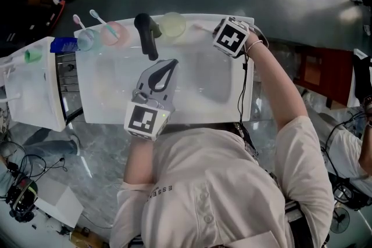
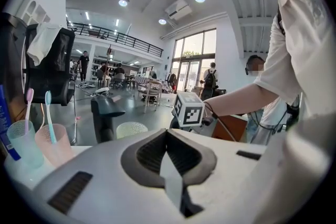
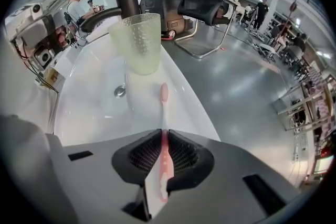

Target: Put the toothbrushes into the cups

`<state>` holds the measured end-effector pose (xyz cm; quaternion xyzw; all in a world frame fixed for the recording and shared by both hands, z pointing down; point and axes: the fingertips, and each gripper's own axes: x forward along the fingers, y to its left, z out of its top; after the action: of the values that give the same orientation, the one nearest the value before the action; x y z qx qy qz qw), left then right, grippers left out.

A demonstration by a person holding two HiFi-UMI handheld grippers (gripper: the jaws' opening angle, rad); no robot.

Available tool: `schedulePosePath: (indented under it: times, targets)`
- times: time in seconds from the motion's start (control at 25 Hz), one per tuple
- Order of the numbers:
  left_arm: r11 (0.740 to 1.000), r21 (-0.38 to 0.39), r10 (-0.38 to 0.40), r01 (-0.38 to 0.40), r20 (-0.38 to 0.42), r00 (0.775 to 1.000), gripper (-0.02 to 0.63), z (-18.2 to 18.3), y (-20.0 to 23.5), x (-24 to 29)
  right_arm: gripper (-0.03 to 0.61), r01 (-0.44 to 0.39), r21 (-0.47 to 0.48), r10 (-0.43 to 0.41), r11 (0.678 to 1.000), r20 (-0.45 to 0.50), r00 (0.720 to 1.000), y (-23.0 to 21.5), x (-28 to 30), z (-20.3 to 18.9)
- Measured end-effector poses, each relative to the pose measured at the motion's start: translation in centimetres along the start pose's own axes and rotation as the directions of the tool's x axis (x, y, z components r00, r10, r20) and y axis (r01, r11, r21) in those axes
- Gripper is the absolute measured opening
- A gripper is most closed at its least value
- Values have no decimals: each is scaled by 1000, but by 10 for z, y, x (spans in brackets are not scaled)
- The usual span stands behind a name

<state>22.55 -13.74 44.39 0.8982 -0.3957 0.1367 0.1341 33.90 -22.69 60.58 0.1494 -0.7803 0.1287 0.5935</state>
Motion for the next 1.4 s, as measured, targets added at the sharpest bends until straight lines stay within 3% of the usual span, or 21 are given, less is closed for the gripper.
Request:
schedulePosePath:
  times: [0.2, 0.52, 0.72, 0.88, 1.04, 1.24, 1.4]
  targets:
    - [1000, -6, -2, 2, -3, 1000, 2, 7, -2, 1, 51, 7, 67, -5, 998, -34, 999, -2, -4, -9]
    - [997, 55, -51, 48, 48, 998, 2, 34, -3, -9, 51, 61, 199, -77, 978, 74, 994, 2, -25, 0]
    - [994, 74, -85, 78, 91, 992, 0, 57, 3, -22, 51, 149, 276, -204, 950, 184, 962, 2, -77, 24]
    - [992, 88, -102, 94, 86, 991, 1, 65, 10, -38, 51, 163, 376, -278, 912, 275, 920, 9, -111, 47]
    - [986, 124, -129, 115, 110, 986, 2, 72, 22, -54, 51, 173, 442, -364, 880, 395, 844, 14, -143, 79]
    - [986, 135, -117, 102, 110, 987, 1, 73, 36, -73, 51, 121, 499, -440, 858, 592, 675, 19, -179, 123]
    - [983, 156, -117, 99, 111, 987, 1, 70, 46, -84, 51, 98, 501, -466, 860, 691, 553, 23, -198, 149]
